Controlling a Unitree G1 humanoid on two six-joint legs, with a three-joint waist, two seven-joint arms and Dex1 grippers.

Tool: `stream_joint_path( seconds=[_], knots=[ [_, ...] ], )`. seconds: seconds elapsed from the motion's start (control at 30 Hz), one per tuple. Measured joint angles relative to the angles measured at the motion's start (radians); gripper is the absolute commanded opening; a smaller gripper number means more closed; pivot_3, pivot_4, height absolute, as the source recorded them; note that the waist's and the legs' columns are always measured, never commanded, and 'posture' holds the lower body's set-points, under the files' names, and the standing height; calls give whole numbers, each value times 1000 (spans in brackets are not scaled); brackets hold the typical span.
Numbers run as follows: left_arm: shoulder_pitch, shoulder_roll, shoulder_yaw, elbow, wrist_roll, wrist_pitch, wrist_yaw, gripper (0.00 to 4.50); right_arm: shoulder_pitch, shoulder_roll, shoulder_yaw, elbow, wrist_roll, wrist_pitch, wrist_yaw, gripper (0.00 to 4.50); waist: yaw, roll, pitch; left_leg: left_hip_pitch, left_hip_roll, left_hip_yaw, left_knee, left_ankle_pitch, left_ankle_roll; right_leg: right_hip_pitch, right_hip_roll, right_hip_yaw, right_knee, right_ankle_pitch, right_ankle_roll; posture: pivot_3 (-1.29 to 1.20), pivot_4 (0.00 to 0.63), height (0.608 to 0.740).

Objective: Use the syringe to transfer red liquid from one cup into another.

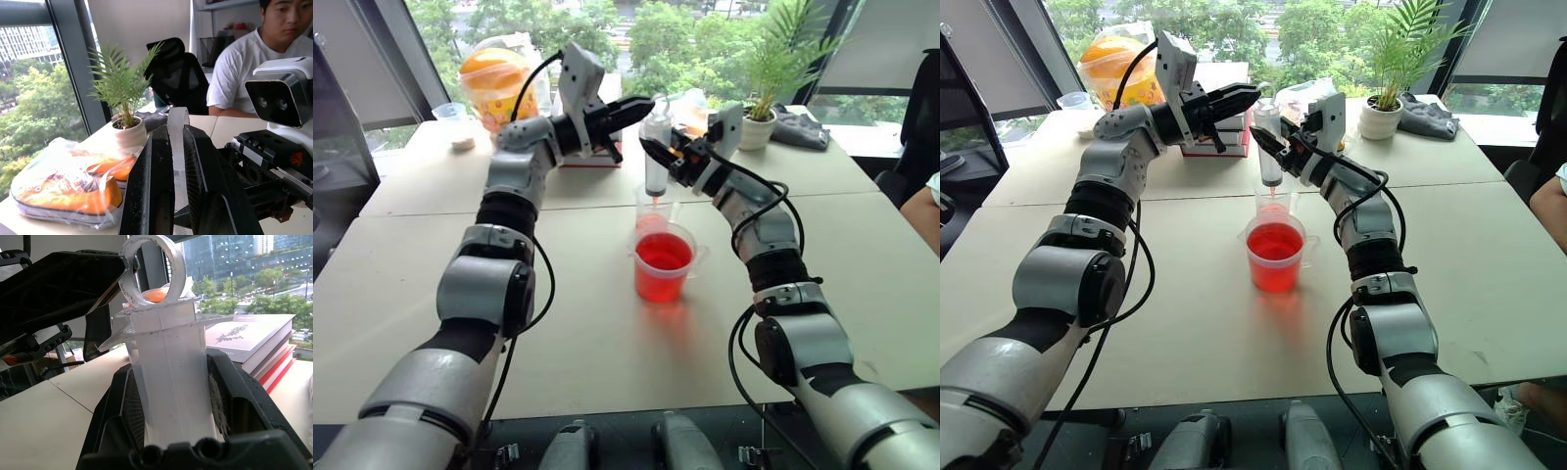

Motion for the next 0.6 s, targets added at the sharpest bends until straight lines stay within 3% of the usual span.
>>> stream_joint_path(
  seconds=[0.17, 0.2, 0.43, 0.6],
  knots=[
    [-25, 7, 6, 12, -6, 54, -2, 81, -2, 4, -2, 0, 0, 0, -4, 1437, -1, 0, 0, 0, 0, 0, 0, 0, 0, 0, 0, 0, 0, 0, 0, 0, 150, 740],
    [-28, 13, 8, 13, -12, 66, -5, 896, -2, 10, -4, -1, 2, -1, -6, 1437, -2, 0, 0, 0, 0, 0, 0, 0, 0, 0, 0, 0, 0, 0, 0, 0, 150, 740],
    [-37, 56, 43, 24, -46, 133, -2, 4278, -3, 39, -10, -52, 10, -2, -10, 1437, -1, 0, 0, 0, 0, 0, 0, 0, -1, -1, 0, 0, 1, 0, 0, 0, 150, 740],
    [-44, 94, 69, 11, -68, 175, 12, 4398, -2, 50, -7, -67, 10, -1, -6, 1437, -1, 0, 0, 0, 0, 0, 0, 0, -1, -1, 0, 0, 1, 0, 0, 0, 150, 740]
  ],
)
